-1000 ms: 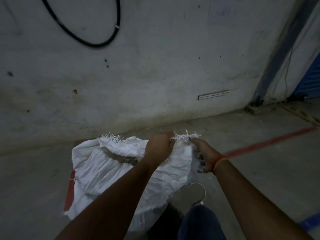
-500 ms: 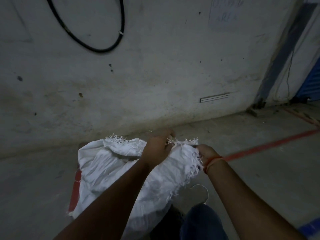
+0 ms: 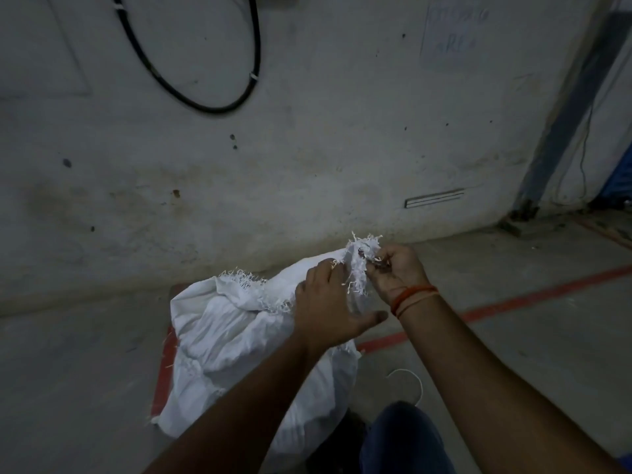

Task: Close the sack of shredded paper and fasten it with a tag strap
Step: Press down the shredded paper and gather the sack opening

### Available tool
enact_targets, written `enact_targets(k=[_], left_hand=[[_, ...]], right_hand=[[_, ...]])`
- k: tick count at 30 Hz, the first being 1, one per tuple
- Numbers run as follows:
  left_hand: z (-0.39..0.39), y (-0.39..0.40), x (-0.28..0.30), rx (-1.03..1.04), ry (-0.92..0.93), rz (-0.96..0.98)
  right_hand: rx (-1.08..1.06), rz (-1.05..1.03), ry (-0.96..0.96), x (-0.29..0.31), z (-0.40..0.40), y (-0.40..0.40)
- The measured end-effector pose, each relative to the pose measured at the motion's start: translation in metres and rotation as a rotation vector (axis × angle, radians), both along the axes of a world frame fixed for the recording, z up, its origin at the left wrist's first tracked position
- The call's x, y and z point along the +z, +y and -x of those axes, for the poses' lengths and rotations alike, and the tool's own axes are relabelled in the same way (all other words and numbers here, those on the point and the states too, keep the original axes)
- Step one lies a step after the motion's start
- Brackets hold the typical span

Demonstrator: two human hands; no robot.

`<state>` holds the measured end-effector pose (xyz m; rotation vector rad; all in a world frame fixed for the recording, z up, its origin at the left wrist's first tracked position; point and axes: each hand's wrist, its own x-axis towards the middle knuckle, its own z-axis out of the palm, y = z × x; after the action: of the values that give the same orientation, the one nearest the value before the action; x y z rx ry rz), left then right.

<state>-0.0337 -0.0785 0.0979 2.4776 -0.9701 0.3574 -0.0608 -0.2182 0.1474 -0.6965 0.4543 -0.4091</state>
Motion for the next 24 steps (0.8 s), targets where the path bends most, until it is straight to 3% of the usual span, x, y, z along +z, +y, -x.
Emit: enact_targets(k=[4,9,15,19,24], left_hand=[[0.008,-0.002,0.003,0.162,-0.109,0.114],[-0.017,0.019,0.018,0.033,-0.059,0.249],[0.011,0.021,0.022,0.08,0.102,-0.033],[0.026,0.014,0.013,0.233,0.064,0.016],[0.026,0.015,0.009,0.232,0.009,0.19]], right_hand=[[-0.043,0.188,0.039,-0.003,-0.002,0.009],[-0.093,0.365,0.043,-0.023,0.007,0.005],[-0.189,0.605,0.185,-0.032,0.006,0.018],[-0.256,0.749,0.251,-0.037,0.001,0.016],[-0.268,0.885,0.21,-0.024,0.008,0.025]])
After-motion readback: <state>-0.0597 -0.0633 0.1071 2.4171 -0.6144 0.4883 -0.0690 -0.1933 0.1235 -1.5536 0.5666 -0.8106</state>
